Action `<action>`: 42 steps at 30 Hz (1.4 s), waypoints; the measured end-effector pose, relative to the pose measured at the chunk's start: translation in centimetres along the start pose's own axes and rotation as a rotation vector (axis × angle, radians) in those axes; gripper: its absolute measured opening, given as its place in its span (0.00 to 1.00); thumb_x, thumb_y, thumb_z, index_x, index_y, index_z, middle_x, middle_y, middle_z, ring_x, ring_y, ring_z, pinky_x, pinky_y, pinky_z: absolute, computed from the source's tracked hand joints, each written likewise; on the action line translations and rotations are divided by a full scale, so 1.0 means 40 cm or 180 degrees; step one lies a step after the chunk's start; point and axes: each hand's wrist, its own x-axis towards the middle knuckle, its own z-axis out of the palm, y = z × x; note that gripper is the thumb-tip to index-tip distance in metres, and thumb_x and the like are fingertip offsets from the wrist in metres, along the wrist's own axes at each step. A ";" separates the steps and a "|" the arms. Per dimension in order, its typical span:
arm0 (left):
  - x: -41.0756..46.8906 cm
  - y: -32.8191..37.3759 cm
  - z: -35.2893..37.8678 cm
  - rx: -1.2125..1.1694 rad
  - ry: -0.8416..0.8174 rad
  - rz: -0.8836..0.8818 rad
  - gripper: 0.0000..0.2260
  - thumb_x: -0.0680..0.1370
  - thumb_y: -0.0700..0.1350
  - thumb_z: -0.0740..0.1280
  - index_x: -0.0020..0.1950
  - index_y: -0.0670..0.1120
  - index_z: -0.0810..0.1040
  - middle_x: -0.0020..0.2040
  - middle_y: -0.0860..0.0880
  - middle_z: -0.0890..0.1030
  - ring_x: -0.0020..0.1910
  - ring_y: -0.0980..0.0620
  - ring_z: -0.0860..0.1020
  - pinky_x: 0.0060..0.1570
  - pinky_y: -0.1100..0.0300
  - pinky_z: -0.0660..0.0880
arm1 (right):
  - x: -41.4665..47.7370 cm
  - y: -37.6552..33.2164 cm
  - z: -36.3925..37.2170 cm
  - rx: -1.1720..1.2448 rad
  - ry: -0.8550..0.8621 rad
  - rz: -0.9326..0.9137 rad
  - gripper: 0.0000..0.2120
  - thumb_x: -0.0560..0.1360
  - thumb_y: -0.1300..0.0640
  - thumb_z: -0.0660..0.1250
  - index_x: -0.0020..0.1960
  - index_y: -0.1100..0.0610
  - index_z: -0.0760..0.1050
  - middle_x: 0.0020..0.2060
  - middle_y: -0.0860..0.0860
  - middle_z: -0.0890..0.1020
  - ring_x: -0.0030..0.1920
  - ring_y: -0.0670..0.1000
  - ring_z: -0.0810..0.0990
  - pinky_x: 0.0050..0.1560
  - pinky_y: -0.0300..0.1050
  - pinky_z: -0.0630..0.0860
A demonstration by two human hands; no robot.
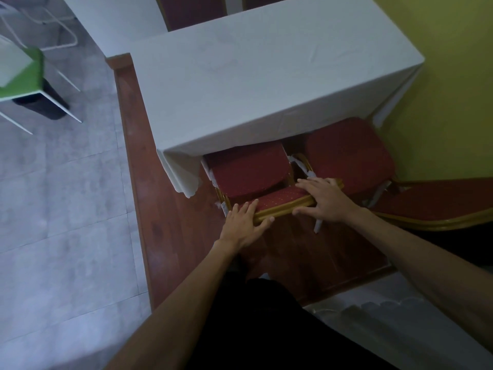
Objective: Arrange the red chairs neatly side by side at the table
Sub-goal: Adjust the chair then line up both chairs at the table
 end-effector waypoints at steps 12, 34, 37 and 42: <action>0.082 0.148 -0.083 0.0428 -0.0049 0.0601 0.41 0.74 0.76 0.46 0.82 0.56 0.47 0.82 0.46 0.52 0.80 0.41 0.46 0.77 0.42 0.45 | -0.031 0.078 -0.078 -0.0047 -0.0385 0.0269 0.44 0.74 0.23 0.51 0.80 0.39 0.35 0.81 0.48 0.44 0.80 0.51 0.44 0.76 0.60 0.46; 0.279 0.674 0.077 0.0760 -0.0772 0.2445 0.41 0.76 0.73 0.52 0.82 0.52 0.49 0.81 0.46 0.57 0.79 0.41 0.51 0.76 0.44 0.51 | -0.518 0.487 -0.234 -0.0090 -0.0289 0.2507 0.48 0.70 0.20 0.49 0.81 0.44 0.41 0.81 0.52 0.46 0.80 0.57 0.45 0.77 0.63 0.46; 0.307 0.752 0.121 0.0762 -0.0980 0.2468 0.41 0.76 0.73 0.52 0.82 0.51 0.49 0.81 0.45 0.56 0.79 0.41 0.51 0.76 0.43 0.51 | -0.572 0.567 -0.220 0.0013 -0.0355 0.2591 0.51 0.67 0.17 0.48 0.81 0.43 0.41 0.81 0.52 0.45 0.80 0.57 0.43 0.77 0.63 0.45; 0.352 0.906 0.217 0.0757 -0.1335 0.2500 0.41 0.76 0.73 0.50 0.82 0.51 0.47 0.81 0.44 0.54 0.79 0.41 0.51 0.76 0.42 0.52 | -0.660 0.743 -0.244 -0.0045 -0.0655 0.2444 0.55 0.66 0.16 0.54 0.82 0.45 0.42 0.81 0.54 0.44 0.80 0.58 0.42 0.77 0.61 0.41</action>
